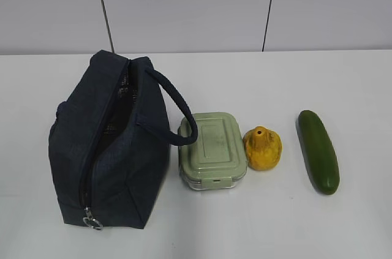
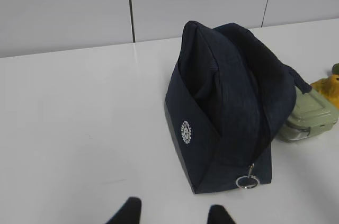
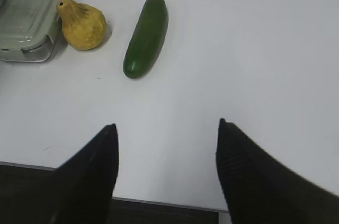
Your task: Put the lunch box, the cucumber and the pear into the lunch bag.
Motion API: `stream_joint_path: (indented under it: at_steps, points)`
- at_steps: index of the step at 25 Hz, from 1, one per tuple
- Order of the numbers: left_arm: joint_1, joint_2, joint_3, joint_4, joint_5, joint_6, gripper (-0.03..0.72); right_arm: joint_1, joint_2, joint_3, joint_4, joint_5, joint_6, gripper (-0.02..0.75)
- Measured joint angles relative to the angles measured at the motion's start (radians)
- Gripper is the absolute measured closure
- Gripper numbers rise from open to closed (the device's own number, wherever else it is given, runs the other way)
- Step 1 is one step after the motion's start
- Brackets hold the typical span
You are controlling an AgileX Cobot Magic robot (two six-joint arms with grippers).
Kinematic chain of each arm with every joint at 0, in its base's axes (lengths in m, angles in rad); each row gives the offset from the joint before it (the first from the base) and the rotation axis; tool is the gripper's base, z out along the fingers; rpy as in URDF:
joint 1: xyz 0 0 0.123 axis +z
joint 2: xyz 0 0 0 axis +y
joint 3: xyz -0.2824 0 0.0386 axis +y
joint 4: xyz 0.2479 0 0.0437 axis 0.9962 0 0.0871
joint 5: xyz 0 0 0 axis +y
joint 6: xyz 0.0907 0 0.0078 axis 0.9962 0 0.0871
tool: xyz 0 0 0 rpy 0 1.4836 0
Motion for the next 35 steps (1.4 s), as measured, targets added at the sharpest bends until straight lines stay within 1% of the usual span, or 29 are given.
stream_joint_path:
  at_steps: [18, 21, 23, 25, 26, 28, 31, 33, 35]
  points:
    - [0.0, 0.004, 0.0, -0.001, -0.005, -0.003, 0.447, 0.0, 0.0, 0.0, -0.005, 0.0, 0.002, 0.276]
    - [-0.001, 0.066, -0.028, -0.001, -0.018, -0.033, 0.447, 0.0, 0.028, -0.011, -0.005, -0.015, 0.007, 0.276]
    - [-0.001, 0.161, -0.07, -0.017, -0.049, -0.042, 0.447, 0.0, 0.089, -0.026, -0.005, -0.061, 0.025, 0.276]
    - [-0.001, 0.285, -0.115, -0.06, -0.078, -0.044, 0.447, 0.0, 0.171, -0.038, 0.005, -0.116, 0.043, 0.276]
    - [-0.001, 0.361, -0.132, -0.1, -0.09, -0.043, 0.447, 0.0, 0.217, -0.04, 0.017, -0.156, 0.051, 0.276]
    - [-0.001, 0.508, -0.173, -0.204, -0.119, -0.005, 0.447, 0.0, 0.312, -0.042, 0.049, -0.209, 0.056, 0.276]
    - [-0.001, 0.669, -0.24, -0.331, -0.147, 0.069, 0.447, 0.0, 0.435, -0.044, 0.096, -0.27, 0.059, 0.276]
    - [-0.001, 0.762, -0.294, -0.365, -0.153, 0.104, 0.447, 0.0, 0.492, -0.053, 0.111, -0.297, 0.06, 0.276]
    - [-0.001, 0.838, -0.341, -0.372, -0.158, 0.121, 0.447, 0.0, 0.561, -0.071, 0.129, -0.325, 0.061, 0.276]
